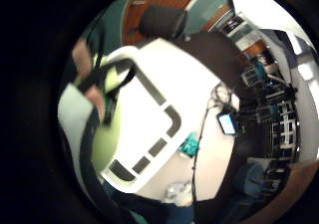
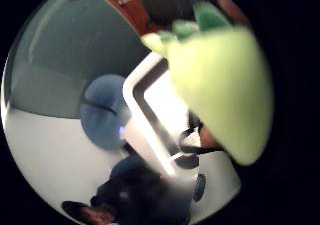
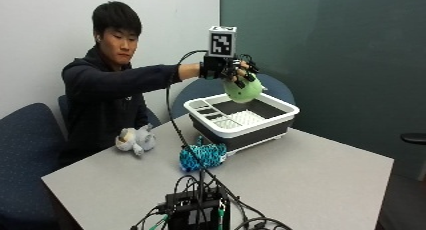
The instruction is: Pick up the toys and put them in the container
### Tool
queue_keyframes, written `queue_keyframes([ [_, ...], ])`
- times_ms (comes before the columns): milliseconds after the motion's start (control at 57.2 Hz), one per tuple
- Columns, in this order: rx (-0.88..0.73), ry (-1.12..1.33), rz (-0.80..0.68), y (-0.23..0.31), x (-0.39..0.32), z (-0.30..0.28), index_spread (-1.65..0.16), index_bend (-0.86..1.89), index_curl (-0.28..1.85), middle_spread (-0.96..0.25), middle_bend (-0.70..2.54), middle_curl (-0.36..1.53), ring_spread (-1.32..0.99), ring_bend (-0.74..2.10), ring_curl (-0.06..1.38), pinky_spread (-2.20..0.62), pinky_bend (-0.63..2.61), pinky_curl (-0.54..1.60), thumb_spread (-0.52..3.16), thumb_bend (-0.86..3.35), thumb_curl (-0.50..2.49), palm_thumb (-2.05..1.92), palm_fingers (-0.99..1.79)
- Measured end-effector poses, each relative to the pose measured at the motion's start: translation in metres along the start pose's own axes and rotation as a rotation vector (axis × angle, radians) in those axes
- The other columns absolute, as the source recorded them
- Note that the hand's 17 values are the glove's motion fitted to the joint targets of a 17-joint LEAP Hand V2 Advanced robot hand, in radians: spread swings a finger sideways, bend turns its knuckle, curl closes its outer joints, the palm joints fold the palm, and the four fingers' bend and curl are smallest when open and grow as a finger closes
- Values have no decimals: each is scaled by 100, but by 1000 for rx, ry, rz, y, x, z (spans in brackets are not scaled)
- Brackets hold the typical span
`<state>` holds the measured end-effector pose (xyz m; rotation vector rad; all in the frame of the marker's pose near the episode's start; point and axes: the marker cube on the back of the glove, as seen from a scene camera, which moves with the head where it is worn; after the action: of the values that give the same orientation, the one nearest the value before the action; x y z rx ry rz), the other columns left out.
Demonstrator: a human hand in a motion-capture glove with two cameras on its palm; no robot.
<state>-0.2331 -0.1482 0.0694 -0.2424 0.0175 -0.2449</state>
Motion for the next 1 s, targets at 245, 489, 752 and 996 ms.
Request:
queue_keyframes([
  [245,22,-30,-13,42,7,-16,-29,5,51,-4,22,49,-8,56,39,-4,120,46,95,-3,58,23,-39],
  [489,-48,-1,160,105,143,-19,-24,5,33,0,20,45,-3,46,34,2,101,38,114,0,48,26,-20],
  [752,-290,7,131,132,157,117,-23,8,24,1,17,42,-1,37,32,2,92,34,121,-2,42,29,-18],
  [996,-229,130,155,104,202,185,-22,45,33,0,17,39,0,14,26,2,73,30,117,-2,35,12,-2],
])
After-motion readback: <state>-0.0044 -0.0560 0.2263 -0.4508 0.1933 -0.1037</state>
